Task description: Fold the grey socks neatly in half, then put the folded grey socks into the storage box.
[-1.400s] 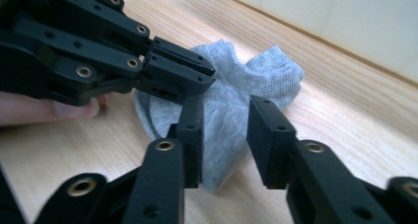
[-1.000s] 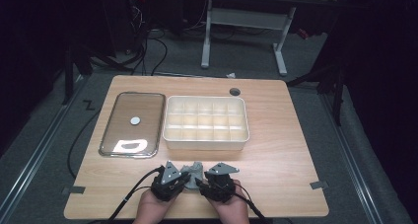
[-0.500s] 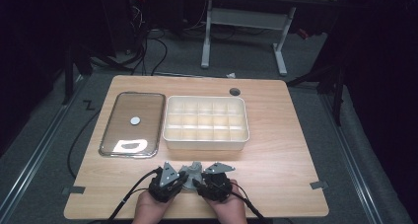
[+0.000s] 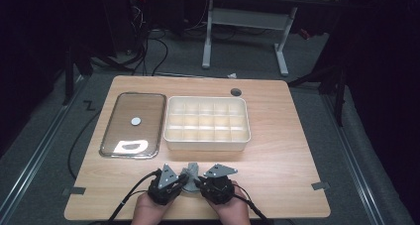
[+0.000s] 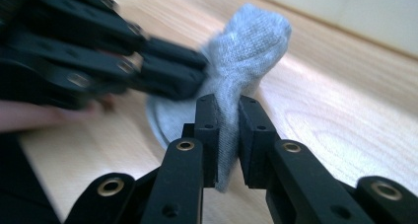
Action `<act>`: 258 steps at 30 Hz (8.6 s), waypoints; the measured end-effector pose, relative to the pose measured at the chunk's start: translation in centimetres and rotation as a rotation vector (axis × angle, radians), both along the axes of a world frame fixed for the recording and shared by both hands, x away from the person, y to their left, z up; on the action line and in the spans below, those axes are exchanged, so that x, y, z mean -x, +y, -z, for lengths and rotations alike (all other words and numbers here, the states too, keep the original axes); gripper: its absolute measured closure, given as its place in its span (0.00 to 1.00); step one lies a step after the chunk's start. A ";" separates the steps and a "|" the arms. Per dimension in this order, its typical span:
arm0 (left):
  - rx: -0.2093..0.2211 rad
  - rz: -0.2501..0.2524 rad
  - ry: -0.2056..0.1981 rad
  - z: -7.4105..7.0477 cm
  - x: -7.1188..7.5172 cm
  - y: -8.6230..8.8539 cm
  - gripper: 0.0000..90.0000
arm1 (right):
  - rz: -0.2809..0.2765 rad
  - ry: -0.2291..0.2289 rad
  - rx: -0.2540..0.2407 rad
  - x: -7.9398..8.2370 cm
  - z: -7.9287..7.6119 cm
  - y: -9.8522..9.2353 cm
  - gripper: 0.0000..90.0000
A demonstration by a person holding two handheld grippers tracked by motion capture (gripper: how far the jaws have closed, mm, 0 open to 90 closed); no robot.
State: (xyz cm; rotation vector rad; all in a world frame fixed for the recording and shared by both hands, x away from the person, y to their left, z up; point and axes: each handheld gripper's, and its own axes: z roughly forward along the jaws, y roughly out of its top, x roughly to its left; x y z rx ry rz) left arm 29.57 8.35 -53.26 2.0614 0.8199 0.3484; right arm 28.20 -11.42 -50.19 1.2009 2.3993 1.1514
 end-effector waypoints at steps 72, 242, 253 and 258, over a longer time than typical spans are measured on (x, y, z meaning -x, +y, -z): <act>-0.026 0.027 0.070 -0.2 0.4 1.3 0.91 | 0.050 -0.083 0.037 -0.1 0.7 -0.9 0.94; 0.059 -0.061 -0.030 -0.4 0.3 6.7 0.48 | -0.221 0.152 0.266 -2.8 -0.3 1.8 0.76; 0.066 -0.062 -0.041 -0.5 0.2 6.7 0.46 | -0.184 0.118 0.243 -3.2 -1.8 0.5 0.76; 0.059 -0.063 -0.049 -0.6 0.3 6.6 0.45 | -0.163 0.099 0.263 -3.3 -2.1 -0.7 0.76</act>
